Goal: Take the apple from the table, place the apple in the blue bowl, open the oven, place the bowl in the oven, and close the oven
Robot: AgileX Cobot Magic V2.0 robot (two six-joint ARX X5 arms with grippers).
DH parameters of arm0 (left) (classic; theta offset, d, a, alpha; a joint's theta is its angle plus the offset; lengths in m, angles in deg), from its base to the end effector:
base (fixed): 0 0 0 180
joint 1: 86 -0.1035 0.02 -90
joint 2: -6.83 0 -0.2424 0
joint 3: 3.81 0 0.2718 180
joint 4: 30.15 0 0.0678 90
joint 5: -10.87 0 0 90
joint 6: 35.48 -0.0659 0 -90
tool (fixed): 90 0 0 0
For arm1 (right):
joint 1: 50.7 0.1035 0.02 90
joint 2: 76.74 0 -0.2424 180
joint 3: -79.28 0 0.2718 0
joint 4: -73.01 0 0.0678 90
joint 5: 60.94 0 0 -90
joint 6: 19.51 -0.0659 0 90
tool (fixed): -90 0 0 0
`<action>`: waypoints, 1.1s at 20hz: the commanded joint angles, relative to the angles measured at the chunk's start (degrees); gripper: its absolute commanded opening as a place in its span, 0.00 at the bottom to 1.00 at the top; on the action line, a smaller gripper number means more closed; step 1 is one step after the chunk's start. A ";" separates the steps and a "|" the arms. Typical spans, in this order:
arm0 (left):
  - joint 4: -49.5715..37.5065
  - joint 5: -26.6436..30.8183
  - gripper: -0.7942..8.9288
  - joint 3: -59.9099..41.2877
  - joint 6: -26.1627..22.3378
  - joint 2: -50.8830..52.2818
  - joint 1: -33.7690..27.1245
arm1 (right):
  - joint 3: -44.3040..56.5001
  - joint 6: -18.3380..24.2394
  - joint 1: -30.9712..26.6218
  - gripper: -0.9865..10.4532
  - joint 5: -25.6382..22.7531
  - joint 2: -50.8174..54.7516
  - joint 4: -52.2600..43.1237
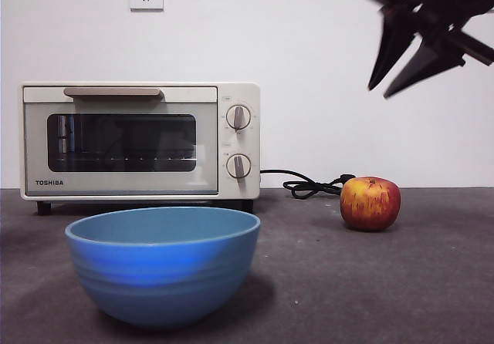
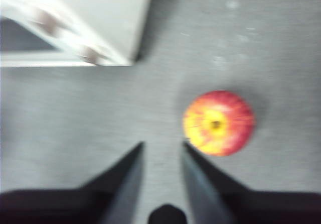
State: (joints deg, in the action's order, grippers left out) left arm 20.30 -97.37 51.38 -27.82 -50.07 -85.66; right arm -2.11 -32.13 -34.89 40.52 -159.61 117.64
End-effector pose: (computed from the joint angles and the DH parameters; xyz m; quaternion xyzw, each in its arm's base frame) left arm 0.2392 -0.0220 0.1955 -0.1274 0.4430 -0.1157 0.8799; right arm 0.3365 0.1089 0.2416 0.0835 0.4128 0.1726 0.8904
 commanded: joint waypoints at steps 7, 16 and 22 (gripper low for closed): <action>3.39 -3.23 0.08 0.13 -3.69 0.15 0.13 | -9.92 5.27 1.42 0.61 -6.21 -15.98 5.20; 5.42 -4.92 0.08 0.13 -3.67 0.17 0.13 | -9.94 5.66 1.36 0.61 -11.54 -24.48 0.74; 6.51 -4.92 0.08 0.13 -3.67 0.17 0.13 | -9.94 4.35 1.40 0.61 -10.62 -27.36 0.11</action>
State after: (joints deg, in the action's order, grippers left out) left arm 26.76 -102.09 51.38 -30.58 -50.03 -85.63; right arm -12.08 -27.22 -33.51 29.68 -186.34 118.19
